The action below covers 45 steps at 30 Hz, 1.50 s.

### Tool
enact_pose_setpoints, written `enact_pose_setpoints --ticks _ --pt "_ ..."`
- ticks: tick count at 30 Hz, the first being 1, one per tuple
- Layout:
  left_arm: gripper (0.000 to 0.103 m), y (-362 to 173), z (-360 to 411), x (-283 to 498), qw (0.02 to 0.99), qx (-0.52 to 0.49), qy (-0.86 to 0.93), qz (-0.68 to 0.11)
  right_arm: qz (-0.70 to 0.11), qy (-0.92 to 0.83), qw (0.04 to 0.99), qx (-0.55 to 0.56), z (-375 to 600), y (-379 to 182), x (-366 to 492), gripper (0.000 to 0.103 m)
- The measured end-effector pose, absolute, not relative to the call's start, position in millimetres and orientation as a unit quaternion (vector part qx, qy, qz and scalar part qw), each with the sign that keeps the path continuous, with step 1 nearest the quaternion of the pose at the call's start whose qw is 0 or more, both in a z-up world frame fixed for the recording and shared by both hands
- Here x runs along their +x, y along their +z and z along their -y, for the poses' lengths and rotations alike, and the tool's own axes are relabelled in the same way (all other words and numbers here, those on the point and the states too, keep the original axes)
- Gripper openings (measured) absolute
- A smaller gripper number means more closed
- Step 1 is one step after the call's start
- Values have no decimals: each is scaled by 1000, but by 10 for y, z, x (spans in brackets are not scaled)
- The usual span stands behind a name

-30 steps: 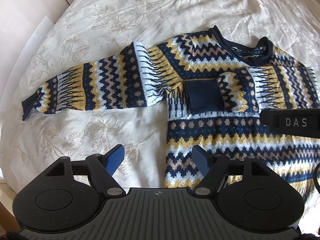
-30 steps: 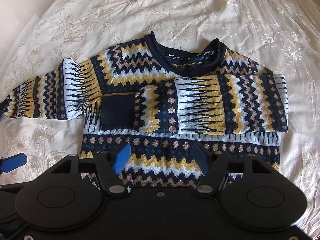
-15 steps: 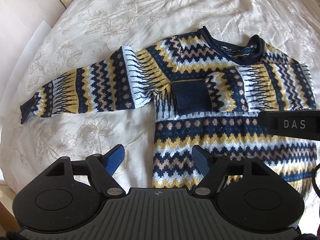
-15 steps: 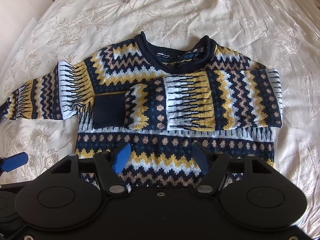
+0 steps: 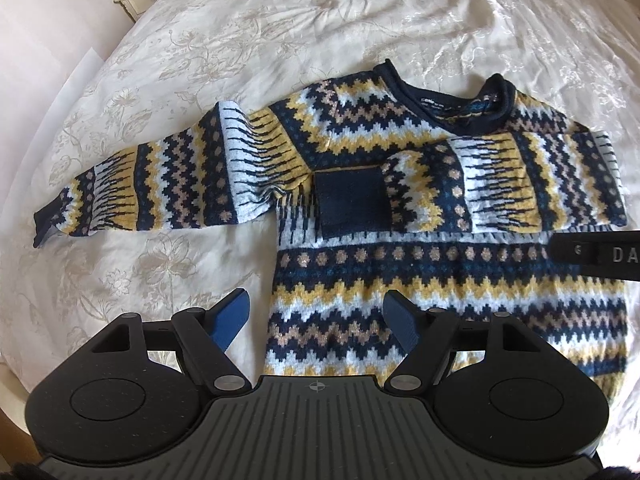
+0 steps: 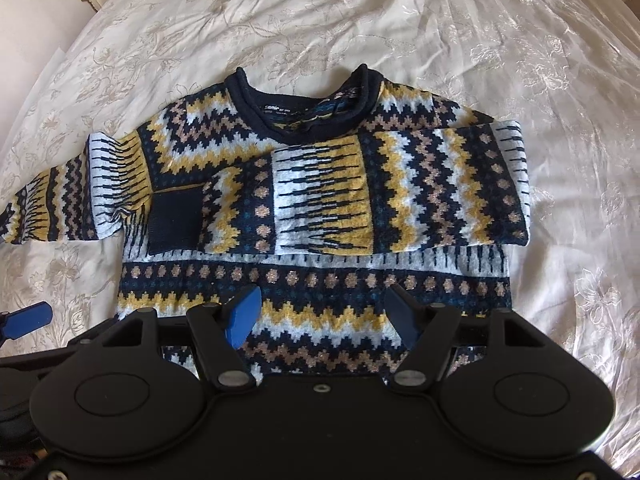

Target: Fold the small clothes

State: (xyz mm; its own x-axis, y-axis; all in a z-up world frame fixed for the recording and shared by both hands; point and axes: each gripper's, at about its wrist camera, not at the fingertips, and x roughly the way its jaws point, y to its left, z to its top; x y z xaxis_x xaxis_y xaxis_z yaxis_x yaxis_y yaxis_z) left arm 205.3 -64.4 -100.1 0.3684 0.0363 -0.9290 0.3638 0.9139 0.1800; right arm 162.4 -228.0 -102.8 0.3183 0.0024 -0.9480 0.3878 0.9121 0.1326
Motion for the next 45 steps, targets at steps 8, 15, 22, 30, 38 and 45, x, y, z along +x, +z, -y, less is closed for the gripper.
enact_pose_setpoints --ticks 8,15,22,30,38,45 --pt "67 -1254 587 2184 834 146 -123 -517 -530 -125 818 187 2724 -1119 1382 72" --pt "56 -1569 569 2544 830 100 -166 -523 -530 -148 813 191 3052 -1263 1269 72" --pt "49 -1920 662 2845 814 114 -182 -540 -525 -150 815 192 3192 -1334 1299 72" --pt "24 -1996 663 2921 816 81 -193 -540 -510 -152 823 198 3290 -1350 1359 72" --pt "4 -1530 620 2919 860 109 -178 -466 -497 -164 827 205 3438 -1413 1301 72" --pt "4 -1625 463 3207 859 98 -142 -481 -493 -188 822 215 3794 -1552 1370 77"
